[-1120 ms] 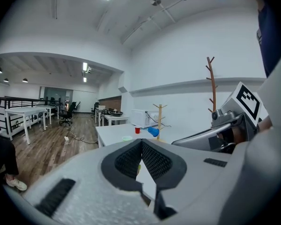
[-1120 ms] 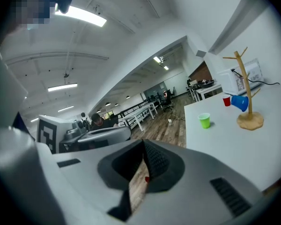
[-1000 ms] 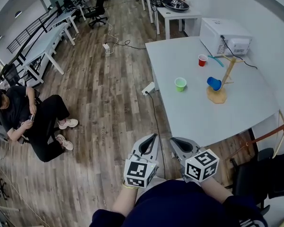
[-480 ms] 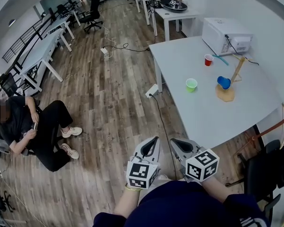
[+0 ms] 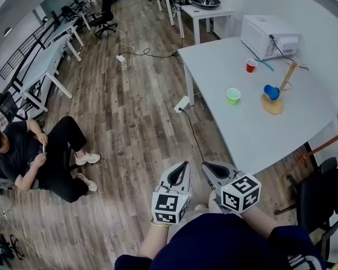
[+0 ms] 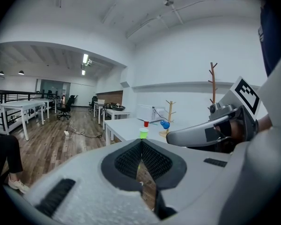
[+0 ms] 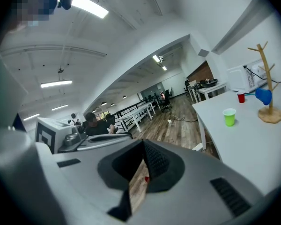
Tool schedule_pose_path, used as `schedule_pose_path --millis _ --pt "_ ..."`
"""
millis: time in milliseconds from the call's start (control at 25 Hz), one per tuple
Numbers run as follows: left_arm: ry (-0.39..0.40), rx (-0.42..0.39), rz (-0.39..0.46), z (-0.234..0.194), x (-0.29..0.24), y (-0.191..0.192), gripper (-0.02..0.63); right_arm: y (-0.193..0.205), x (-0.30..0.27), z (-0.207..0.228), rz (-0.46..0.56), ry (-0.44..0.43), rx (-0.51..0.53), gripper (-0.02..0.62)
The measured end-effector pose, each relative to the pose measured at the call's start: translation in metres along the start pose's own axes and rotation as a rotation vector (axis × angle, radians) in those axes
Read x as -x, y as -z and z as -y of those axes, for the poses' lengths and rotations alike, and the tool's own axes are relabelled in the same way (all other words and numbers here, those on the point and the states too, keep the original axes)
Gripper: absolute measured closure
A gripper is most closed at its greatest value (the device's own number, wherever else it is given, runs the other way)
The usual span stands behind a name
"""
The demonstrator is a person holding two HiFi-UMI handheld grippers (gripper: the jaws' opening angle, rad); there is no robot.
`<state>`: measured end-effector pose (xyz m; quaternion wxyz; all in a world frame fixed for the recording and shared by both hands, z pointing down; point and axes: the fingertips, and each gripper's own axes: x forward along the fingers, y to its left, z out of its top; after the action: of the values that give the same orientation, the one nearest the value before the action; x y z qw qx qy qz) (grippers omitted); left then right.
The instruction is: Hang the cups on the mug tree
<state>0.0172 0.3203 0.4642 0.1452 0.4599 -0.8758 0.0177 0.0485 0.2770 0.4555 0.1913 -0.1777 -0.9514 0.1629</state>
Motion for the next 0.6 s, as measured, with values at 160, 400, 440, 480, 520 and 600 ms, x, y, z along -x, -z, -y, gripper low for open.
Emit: schedule_pose_path --millis 160,400,440,480,520,600 --pt "-0.002 0.010 0.007 -0.007 -0.003 0.001 0.586 -0.002 -0.007 0.000 -0.007 0.001 0.022 0.566" --pt "-0.018 0.005 0.006 -0.019 -0.016 -0.002 0.586 -0.010 -0.025 0.006 -0.020 -0.020 0.034 0.566" --pt "-0.021 0.001 0.007 -0.022 -0.019 -0.002 0.586 -0.011 -0.029 0.008 -0.023 -0.026 0.037 0.566" --pt "-0.024 0.001 0.008 -0.025 -0.022 -0.002 0.586 -0.012 -0.034 0.009 -0.026 -0.033 0.040 0.566" --pt "-0.027 0.004 0.009 -0.029 -0.025 -0.003 0.586 -0.014 -0.040 0.010 -0.027 -0.039 0.041 0.566" --pt "-0.029 0.009 0.010 -0.036 -0.031 -0.005 0.586 -0.017 -0.051 0.012 -0.027 -0.052 0.040 0.566"
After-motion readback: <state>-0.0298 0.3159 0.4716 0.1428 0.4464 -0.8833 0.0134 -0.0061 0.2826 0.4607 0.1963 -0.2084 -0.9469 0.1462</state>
